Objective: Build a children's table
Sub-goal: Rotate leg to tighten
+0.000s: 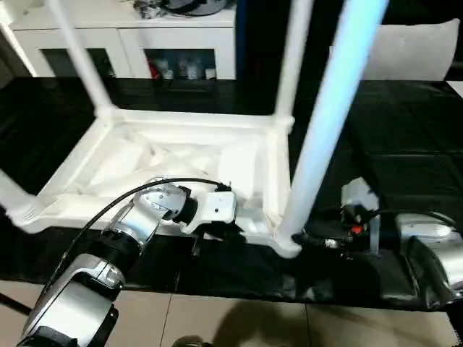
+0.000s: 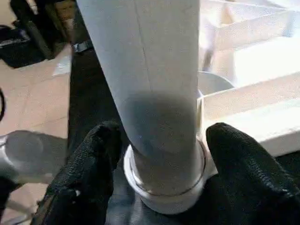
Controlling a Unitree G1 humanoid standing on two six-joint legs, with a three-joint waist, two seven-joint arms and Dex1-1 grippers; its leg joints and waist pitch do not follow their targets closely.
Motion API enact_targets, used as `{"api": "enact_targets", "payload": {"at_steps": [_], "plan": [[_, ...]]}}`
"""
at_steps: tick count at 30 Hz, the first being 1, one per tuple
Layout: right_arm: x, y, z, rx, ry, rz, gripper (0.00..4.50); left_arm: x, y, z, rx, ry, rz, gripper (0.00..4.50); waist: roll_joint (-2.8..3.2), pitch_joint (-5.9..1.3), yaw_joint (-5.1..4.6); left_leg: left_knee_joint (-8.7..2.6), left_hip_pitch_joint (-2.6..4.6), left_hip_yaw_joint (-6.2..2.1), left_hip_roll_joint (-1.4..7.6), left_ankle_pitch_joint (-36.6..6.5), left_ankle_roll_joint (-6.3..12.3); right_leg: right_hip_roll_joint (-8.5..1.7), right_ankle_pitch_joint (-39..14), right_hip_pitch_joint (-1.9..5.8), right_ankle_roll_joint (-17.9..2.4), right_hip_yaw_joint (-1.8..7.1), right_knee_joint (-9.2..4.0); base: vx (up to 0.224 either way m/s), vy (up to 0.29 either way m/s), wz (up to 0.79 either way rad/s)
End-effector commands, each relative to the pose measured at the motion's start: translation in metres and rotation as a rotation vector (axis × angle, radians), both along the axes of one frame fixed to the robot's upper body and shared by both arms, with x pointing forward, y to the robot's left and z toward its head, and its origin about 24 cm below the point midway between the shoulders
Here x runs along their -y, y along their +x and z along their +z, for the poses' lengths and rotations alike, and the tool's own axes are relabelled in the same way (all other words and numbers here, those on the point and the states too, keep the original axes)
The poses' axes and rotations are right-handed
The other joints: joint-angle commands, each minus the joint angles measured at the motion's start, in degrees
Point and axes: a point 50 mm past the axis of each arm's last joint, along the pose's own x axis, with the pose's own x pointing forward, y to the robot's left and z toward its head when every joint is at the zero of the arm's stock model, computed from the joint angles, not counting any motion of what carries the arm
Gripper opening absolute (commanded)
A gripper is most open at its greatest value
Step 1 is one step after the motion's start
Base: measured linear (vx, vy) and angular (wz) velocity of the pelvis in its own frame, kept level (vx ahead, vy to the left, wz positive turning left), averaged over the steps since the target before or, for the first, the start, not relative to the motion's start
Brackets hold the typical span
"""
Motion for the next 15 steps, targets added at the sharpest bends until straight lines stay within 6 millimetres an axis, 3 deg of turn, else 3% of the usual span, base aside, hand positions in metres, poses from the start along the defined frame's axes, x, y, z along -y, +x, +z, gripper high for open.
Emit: {"api": "enact_targets", "payload": {"at_steps": [1,10,15], "plan": [[-0.004,0.000,0.002,-0.005,0.008,0.041,2.87,0.004,-0.008,-0.005,-0.011,0.052,-0.099,0.00,-1.54,-4.00,-0.14,-3.60,0.44,-1.47,4.56,-2.9,6.86,-6.11,-16.1,3.56,-3.4,4.45,-3.43,0.000,0.000,0.00],[-0.010,-0.002,-0.004,-0.050,0.026,0.103,2.09,0.003,-0.015,-0.009,-0.030,0.052,-0.153,0.00,-1.71,-4.07,0.09,-3.55,0.31,-1.45,4.44,-2.4,6.77,-6.03,-16.2,3.60,-2.7,4.38,-3.42,0.000,0.000,0.00],[-0.014,-0.003,-0.006,-0.055,0.029,0.099,1.98,0.001,-0.016,-0.011,-0.030,0.054,-0.141,0.00,-1.69,-4.04,-0.06,-3.59,0.32,-1.44,4.36,-2.5,6.47,-5.94,-16.9,3.58,-2.2,4.33,-3.59,0.000,0.000,0.00]]}}
